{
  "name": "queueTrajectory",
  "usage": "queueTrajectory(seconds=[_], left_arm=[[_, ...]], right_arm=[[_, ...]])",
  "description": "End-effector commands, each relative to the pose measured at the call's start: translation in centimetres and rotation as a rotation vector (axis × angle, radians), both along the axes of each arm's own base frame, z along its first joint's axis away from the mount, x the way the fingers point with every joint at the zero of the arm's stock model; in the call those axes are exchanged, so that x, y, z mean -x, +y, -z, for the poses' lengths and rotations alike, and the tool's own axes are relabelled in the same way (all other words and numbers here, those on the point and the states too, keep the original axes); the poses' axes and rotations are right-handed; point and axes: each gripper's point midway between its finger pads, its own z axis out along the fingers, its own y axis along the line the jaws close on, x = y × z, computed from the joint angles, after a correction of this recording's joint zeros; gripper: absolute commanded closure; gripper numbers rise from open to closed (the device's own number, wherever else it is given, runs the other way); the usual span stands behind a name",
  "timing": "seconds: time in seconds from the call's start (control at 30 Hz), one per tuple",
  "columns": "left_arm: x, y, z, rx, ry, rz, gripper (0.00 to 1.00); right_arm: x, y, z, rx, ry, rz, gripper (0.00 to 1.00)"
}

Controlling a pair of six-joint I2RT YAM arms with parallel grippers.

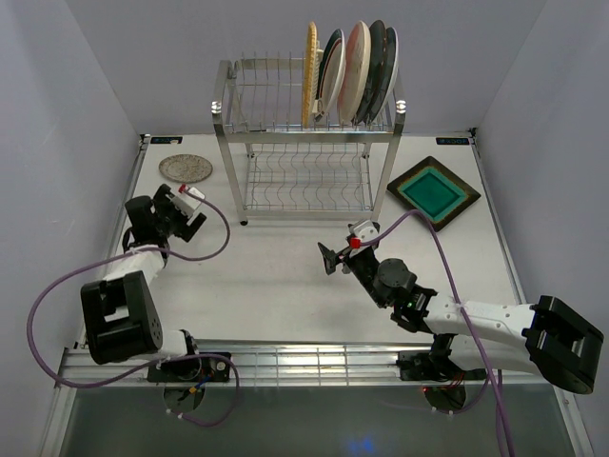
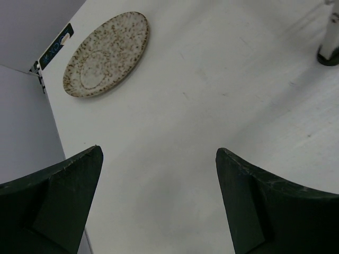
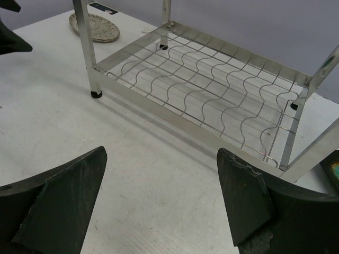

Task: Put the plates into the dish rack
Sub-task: Pick up the plate from the corner of the board.

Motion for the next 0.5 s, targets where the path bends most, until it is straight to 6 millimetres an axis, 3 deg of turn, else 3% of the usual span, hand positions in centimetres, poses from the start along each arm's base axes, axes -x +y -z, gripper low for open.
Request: queueTrajectory(seconds=[0.0, 0.03, 0.23, 0.27, 0.33, 0.47], left_arm=[[-2.0, 1.3, -0.3, -0.039, 0.049, 0.004, 0.02], [-3.0, 1.8, -1.0, -0.064, 0.033, 0.002, 0.02], [-6.7, 4.3, 0.9, -0.128, 0.091, -0.044, 0.02], [-8.1, 5.0, -0.1, -0.151, 0.074, -0.045, 0.03], [-9.0, 5.6, 2.2, -0.152, 0.149, -0.048, 0.05], [-12.2, 6.6, 2.5, -0.158, 0.131, -0.06, 0.08]], right_arm=[[-0.5, 0.1, -1.8, -0.039, -0.028, 0.021, 0.1], [-0.5, 0.1, -1.8, -0.039, -0.028, 0.019, 0.1], [-0.5, 0.3, -1.7, -0.04, -0.024, 0.011, 0.1], [-0.4, 0.4, -1.7, -0.041, -0.023, 0.008, 0.1], [-0.4, 0.4, -1.6, -0.041, -0.022, 0.006, 0.1], [-0.5, 0.5, -1.5, -0.036, -0.02, 0.005, 0.1]])
